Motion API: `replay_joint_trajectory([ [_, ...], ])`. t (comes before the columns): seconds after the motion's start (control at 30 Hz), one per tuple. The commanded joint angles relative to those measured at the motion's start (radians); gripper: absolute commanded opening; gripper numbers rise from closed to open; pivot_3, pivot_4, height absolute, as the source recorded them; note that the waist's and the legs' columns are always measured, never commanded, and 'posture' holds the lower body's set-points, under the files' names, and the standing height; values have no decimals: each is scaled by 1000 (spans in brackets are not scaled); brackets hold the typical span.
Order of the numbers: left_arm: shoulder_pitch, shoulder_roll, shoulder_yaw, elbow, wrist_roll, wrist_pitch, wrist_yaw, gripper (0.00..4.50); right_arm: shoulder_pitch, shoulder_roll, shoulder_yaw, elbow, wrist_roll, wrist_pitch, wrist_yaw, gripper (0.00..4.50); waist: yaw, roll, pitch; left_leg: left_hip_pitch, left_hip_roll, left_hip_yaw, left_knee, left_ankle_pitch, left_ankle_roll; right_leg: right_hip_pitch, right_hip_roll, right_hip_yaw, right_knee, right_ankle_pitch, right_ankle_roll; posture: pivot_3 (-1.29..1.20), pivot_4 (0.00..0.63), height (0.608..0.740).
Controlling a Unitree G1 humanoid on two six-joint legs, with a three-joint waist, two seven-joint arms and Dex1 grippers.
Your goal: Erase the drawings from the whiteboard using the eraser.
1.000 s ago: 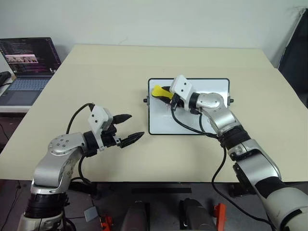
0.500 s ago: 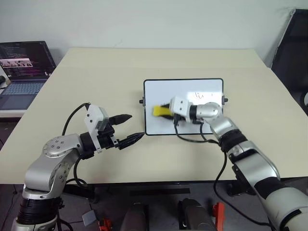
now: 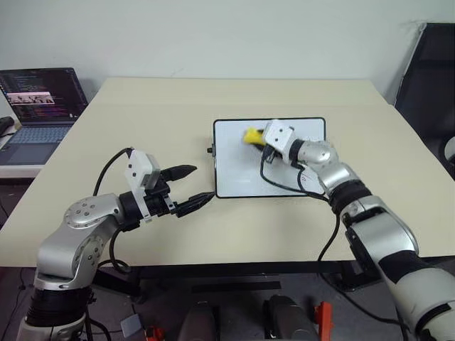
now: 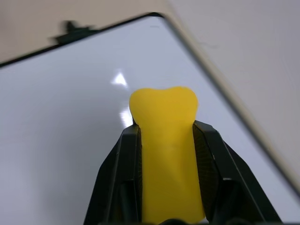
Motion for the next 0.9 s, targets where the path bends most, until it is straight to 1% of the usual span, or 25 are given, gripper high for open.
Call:
replay_joint_trajectory([
  [0.03, -32, 2, -8, 2, -1, -10, -5, 4500, 16, 7, -3, 38, -33, 26, -17, 1125, 0, 0, 0, -2, 0, 0, -1, 0, 0, -2, 0, 0, 0, 0, 0, 0, 150, 740],
  [0.1, -38, 2, -11, 4, -1, -11, -6, 4500, 37, 15, 7, 25, -37, 10, 18, 1123, 0, 0, 0, -2, 0, 0, -3, -1, -1, -2, 0, 0, 0, -1, 0, 0, 150, 740],
  [0.3, -43, 5, -16, 6, -2, -11, -6, 4500, 177, 19, 56, -114, -9, -15, 294, 1123, -17, -2, -2, 0, 1, 0, -9, -1, -2, -1, 1, -1, -1, -3, 4, 0, 150, 740],
  [0.43, -52, 5, -24, 17, 2, -14, -10, 4500, 236, -10, 60, -197, 1, 22, 388, 1122, -23, -2, -2, 1, 1, -1, -8, -1, -1, -1, 1, 0, -1, -3, 2, 0, 150, 740],
  [0.53, -71, 0, -35, 31, 3, -19, -16, 4500, 246, -29, 20, -264, 44, 78, 414, 1122, -23, -2, -1, 1, 0, -1, -8, -1, -1, -1, 1, 0, -1, -3, 2, 0, 150, 740],
  [0.57, -81, -1, -42, 40, 6, -22, -19, 4500, 249, -43, -9, -326, 85, 122, 435, 1122, -22, -2, -1, 1, 0, -1, -8, -1, -1, -1, 1, 0, -1, -3, 2, 0, 150, 740],
  [0.63, -106, -6, -54, 61, 9, -27, -29, 4500, 262, -79, -88, -526, 211, 273, 485, 1122, -12, 0, 1, -1, 0, -1, -8, -1, -1, -1, 1, -1, -1, -3, 2, 0, 150, 740],
  [0.67, -114, -8, -57, 67, 10, -29, -33, 4500, 271, -91, -112, -602, 251, 335, 499, 1122, -6, 0, 2, -3, 0, -2, -8, -1, -1, -3, 1, -1, -2, -3, 2, 0, 150, 740],
  [0.73, -142, -10, -65, 84, 14, -35, -42, 4500, 313, -178, -189, -861, 377, 526, 540, 1122, 4, 1, 2, -9, 0, -1, -8, -1, -2, -8, 1, -1, -2, -2, 6, 0, 150, 740],
  [0.77, -155, -10, -68, 91, 16, -38, -47, 4500, 335, -227, -224, -969, 427, 609, 552, 1122, 11, 1, 2, -15, 0, -2, -8, -1, -2, -15, 1, -1, -1, -2, 7, 0, 150, 740],
  [0.8, -169, -9, -71, 98, 19, -41, -52, 4500, 359, -285, -266, -1060, 470, 683, 560, 1122, 16, 1, 2, -23, -1, -2, -8, -1, -2, -23, 0, -2, 0, 1, 4, 0, 150, 740],
  [0.9, -200, -7, -76, 113, 22, -45, -66, 4500, 431, -443, -363, -1169, 507, 787, 565, 1122, 29, 1, 2, -27, 0, -4, -9, -4, -5, -24, 0, -6, -2, -1, 3, 0, 150, 740],
])
